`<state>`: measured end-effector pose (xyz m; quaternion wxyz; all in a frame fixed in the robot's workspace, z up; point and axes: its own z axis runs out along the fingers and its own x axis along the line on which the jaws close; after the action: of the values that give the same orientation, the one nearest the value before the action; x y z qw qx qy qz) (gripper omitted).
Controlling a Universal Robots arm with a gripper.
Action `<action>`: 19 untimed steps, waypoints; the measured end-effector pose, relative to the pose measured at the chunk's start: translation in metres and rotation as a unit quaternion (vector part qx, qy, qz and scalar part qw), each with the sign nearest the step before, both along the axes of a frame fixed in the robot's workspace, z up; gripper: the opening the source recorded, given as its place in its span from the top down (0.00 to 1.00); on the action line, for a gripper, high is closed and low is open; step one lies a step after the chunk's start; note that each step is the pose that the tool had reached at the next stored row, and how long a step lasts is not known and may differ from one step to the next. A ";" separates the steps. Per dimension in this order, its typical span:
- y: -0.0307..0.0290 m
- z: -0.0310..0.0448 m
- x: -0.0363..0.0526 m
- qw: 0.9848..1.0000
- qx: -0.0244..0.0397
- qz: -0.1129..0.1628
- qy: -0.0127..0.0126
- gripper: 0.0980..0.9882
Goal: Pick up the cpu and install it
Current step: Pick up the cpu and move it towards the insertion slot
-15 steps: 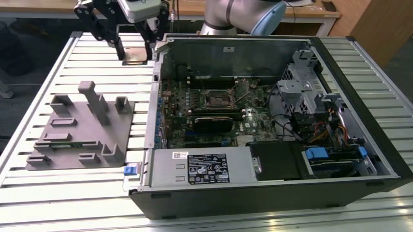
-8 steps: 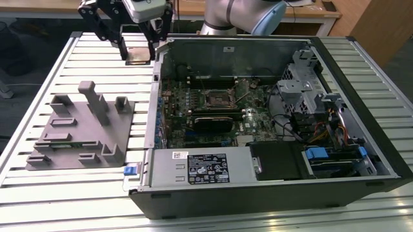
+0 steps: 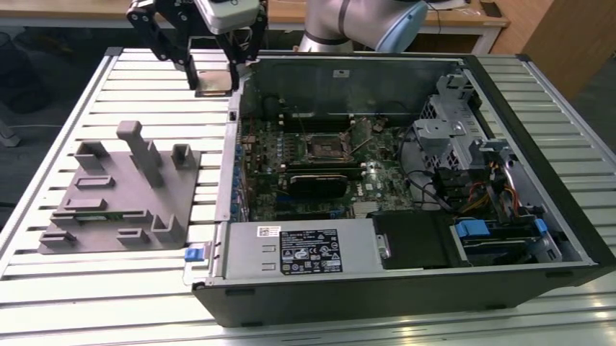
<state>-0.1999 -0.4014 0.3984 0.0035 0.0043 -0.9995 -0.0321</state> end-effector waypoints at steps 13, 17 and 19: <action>0.0000 0.0000 0.0129 1.000 0.000 0.000 0.000 0.50; 0.0000 0.0000 0.0166 1.000 0.000 0.000 0.000 0.50; 0.0000 0.0000 0.0183 1.000 0.000 0.000 0.000 0.50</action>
<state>-0.1816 -0.4014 0.3984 0.0035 0.0042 -0.9995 -0.0320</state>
